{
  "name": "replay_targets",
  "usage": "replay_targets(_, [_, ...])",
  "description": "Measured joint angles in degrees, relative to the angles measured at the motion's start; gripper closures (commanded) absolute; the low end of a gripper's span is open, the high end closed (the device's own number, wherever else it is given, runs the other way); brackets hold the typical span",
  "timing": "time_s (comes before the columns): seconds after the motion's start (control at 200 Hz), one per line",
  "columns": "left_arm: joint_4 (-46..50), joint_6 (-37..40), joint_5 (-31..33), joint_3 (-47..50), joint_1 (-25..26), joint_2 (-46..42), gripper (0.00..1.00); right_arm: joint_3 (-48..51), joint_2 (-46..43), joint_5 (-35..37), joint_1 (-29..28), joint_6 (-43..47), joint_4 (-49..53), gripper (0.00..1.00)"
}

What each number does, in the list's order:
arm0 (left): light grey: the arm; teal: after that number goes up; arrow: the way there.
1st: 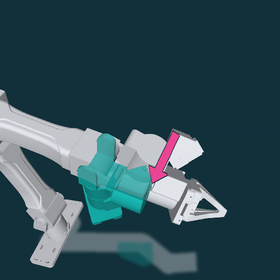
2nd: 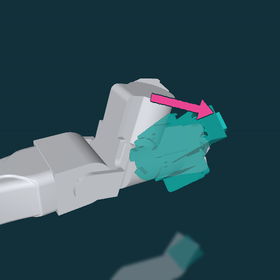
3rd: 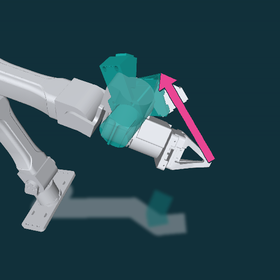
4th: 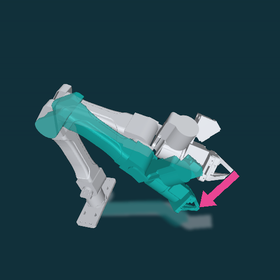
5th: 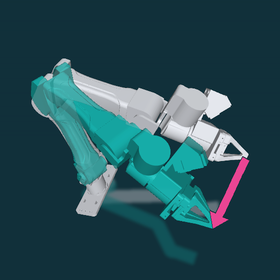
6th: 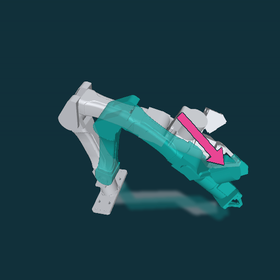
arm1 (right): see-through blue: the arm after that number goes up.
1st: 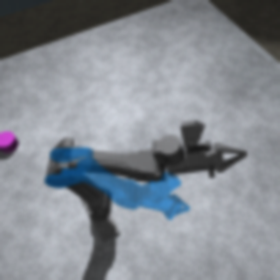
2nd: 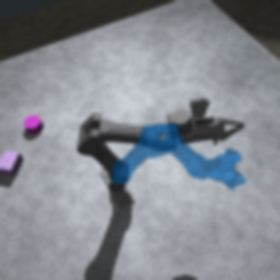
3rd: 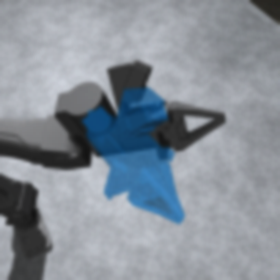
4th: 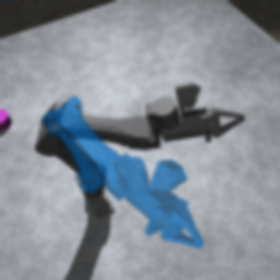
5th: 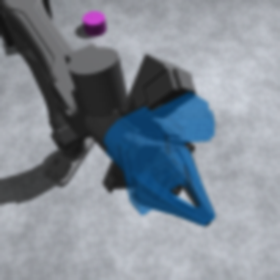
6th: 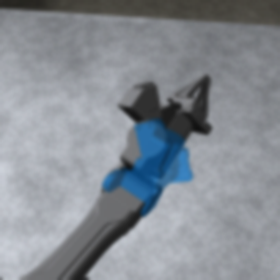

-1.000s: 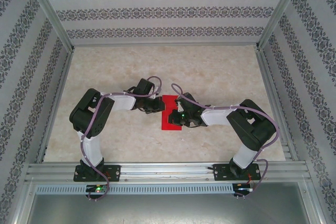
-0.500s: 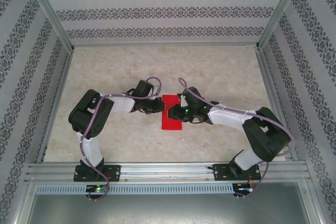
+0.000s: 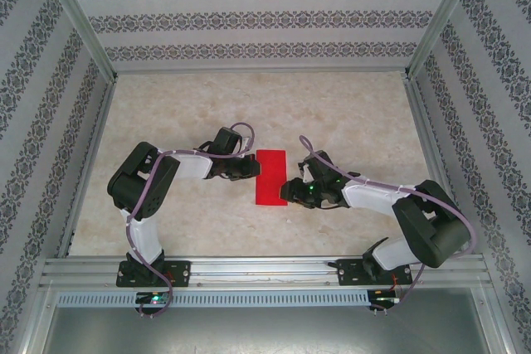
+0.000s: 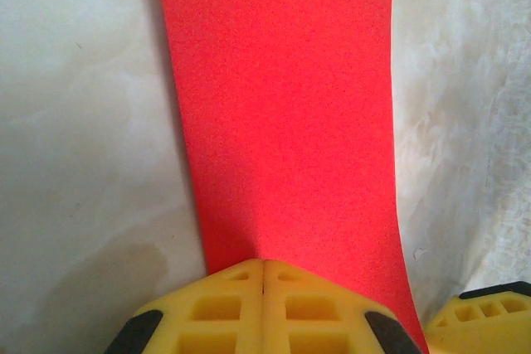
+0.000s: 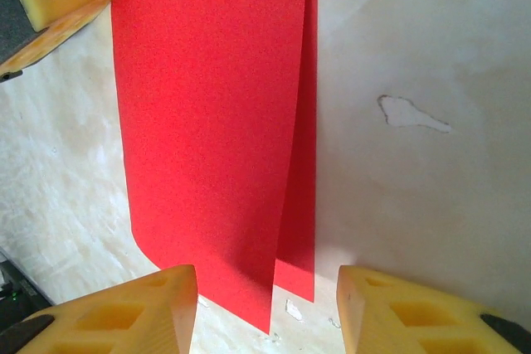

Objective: Fold a paper plane with a square sheet of paper (fold left side to right side)
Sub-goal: Fold the triangle a second time at the center of the table.

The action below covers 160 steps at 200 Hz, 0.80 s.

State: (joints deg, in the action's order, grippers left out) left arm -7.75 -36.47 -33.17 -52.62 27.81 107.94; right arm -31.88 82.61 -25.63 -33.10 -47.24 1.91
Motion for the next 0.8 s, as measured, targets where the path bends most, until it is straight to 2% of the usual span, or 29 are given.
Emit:
replay_targets(0.57, [-0.46,-0.02,-0.02,0.28,0.00,-0.07,1.00,0.02,5.53,-3.19,0.76,-2.86,-9.01,0.62])
replay_targets(0.799, [-0.79,-0.24,0.00,0.55,0.00,-0.22,1.00,-1.20,7.34,-4.94,2.19,-3.65,-10.49,0.63])
